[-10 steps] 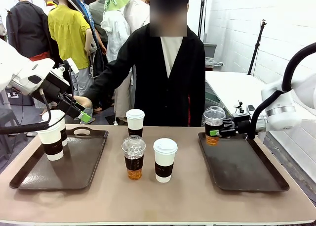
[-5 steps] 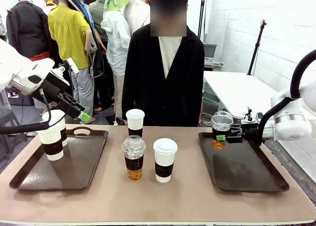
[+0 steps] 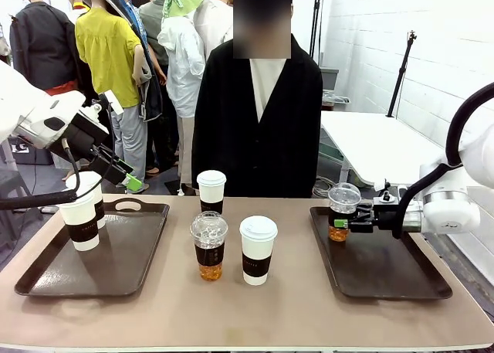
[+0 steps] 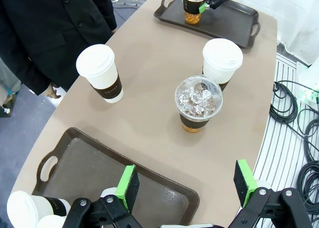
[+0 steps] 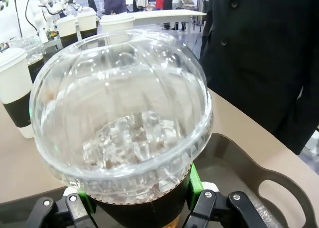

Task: Distribute the coffee onto the tray.
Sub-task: Pick up one iced Americano and place it on the right Handle tray.

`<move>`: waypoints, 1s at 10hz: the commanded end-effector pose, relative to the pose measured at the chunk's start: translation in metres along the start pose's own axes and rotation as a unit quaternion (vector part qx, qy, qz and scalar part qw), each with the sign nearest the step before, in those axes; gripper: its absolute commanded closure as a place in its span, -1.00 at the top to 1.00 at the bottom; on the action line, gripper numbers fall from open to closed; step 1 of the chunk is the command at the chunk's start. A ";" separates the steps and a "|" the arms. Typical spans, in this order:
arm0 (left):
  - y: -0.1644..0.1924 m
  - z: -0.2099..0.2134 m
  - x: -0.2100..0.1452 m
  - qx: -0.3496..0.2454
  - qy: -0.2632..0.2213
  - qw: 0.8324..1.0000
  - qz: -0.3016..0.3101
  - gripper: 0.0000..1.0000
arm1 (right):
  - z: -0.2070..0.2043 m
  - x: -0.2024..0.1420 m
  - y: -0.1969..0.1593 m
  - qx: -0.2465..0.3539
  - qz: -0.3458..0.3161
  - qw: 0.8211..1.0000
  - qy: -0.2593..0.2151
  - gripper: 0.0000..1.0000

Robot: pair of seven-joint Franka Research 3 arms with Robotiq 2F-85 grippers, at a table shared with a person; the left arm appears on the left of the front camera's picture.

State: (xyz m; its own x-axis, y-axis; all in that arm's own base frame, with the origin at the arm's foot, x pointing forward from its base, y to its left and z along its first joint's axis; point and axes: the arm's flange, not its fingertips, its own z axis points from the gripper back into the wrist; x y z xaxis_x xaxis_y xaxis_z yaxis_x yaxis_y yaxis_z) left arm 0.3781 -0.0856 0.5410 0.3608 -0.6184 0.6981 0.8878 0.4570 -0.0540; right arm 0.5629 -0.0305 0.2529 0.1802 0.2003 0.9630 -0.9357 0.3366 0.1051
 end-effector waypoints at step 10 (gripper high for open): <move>0.002 0.000 -0.001 -0.008 -0.009 1.000 -0.006 1.00 | -0.001 -0.005 0.005 -0.012 -0.039 0.999 -0.010 1.00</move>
State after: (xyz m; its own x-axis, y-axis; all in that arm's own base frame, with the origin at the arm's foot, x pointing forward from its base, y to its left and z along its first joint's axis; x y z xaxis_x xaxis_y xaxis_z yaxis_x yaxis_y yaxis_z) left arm 0.3781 -0.0855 0.5409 0.3609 -0.6183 0.6981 0.8878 0.4571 -0.0541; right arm 0.5630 -0.0295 0.2445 0.2228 0.1665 0.9605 -0.9211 0.3587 0.1515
